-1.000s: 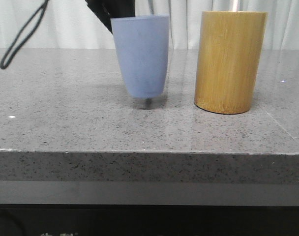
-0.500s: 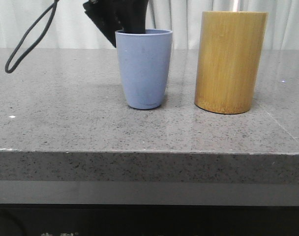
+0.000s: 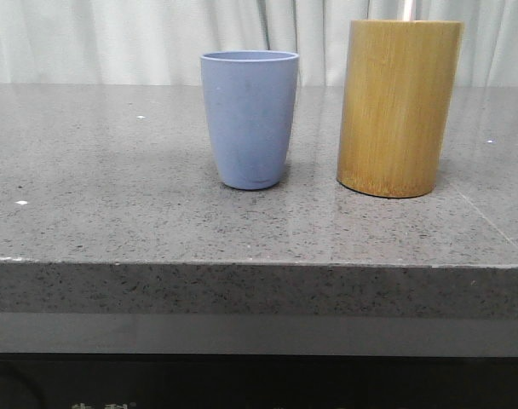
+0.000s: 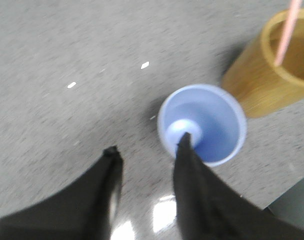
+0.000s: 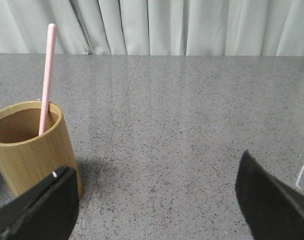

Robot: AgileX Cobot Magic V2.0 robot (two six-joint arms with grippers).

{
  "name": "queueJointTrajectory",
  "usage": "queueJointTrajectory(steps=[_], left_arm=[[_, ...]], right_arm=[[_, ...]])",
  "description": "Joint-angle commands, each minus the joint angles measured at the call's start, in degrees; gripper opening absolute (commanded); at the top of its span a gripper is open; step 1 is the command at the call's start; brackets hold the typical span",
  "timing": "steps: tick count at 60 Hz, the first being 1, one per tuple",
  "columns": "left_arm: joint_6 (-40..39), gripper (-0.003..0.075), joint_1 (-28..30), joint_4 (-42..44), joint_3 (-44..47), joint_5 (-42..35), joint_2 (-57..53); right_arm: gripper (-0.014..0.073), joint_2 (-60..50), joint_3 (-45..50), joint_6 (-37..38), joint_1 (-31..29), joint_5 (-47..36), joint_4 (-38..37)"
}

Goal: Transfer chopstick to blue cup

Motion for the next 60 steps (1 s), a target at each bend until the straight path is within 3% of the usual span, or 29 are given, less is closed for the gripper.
queueJointTrajectory(steps=[1,3,13,30,45,60], left_arm=[[-0.3,0.0029,2.7,0.3,2.7,0.7,-5.9],[-0.3,-0.0022,3.7,0.3,4.2,0.4,-7.2],[-0.8,-0.0019,10.0,0.3,14.1,-3.3,-15.9],[-3.4,-0.0019,21.3,-0.2,35.4,-17.1,-34.2],[-3.4,-0.0019,22.5,-0.7,56.1,-35.7,-55.3],[-3.4,-0.0019,22.5,-0.7,72.4,-46.8,-74.6]], right_arm=[[0.0644,0.7,-2.0,-0.4,-0.3,-4.7,0.4],[0.0644,0.7,-2.0,-0.4,-0.3,-4.7,0.4],[0.0644,0.7,-2.0,-0.4,-0.3,-4.7,0.4],[0.0644,0.7,-2.0,-0.4,-0.3,-4.7,0.4],[0.0644,0.9,-2.0,-0.4,-0.3,-4.7,0.4],[0.0644,3.7,-2.0,-0.4,1.0,-6.6,2.0]])
